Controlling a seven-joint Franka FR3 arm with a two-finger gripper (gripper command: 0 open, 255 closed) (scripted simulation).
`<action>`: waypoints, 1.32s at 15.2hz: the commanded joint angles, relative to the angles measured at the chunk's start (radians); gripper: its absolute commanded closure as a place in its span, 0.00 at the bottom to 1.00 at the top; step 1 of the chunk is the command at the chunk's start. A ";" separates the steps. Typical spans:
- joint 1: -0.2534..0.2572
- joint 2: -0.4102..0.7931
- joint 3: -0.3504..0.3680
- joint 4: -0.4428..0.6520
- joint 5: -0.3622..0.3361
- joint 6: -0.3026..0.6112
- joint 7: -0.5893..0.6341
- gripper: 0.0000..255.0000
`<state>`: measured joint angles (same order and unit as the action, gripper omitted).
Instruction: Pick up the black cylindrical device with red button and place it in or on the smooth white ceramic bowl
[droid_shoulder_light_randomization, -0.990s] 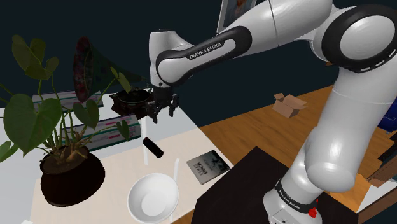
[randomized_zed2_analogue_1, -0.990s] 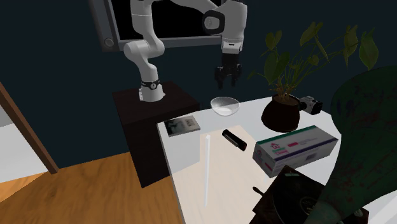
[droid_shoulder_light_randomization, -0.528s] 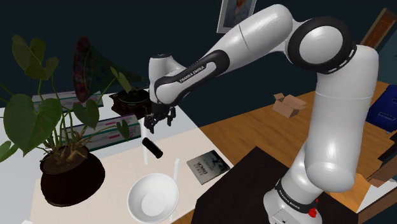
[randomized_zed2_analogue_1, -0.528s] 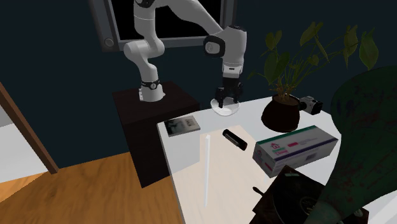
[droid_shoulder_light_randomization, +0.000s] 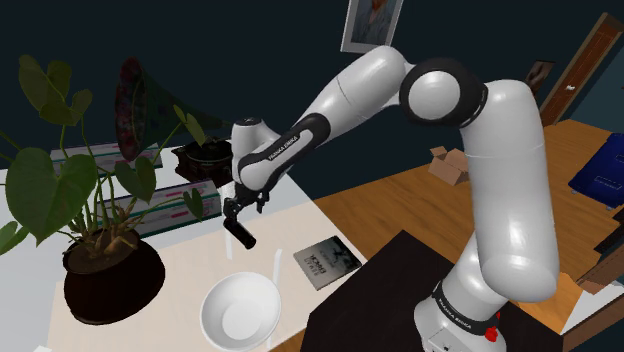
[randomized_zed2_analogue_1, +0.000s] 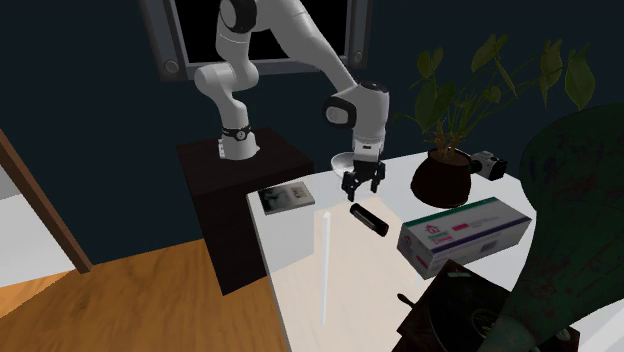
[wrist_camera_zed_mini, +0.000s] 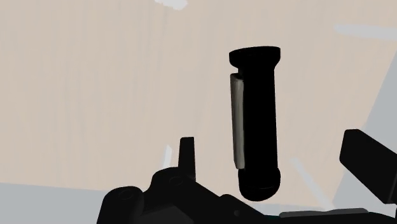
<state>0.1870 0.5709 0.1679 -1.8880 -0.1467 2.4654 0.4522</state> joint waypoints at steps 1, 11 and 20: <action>0.003 0.076 -0.010 0.049 -0.009 0.033 0.001 0.00; 0.016 0.218 -0.032 0.119 -0.025 0.109 0.007 0.00; 0.016 0.218 -0.032 0.120 -0.025 0.108 0.007 1.00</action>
<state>0.2027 0.7892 0.1364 -1.7683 -0.1718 2.5738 0.4592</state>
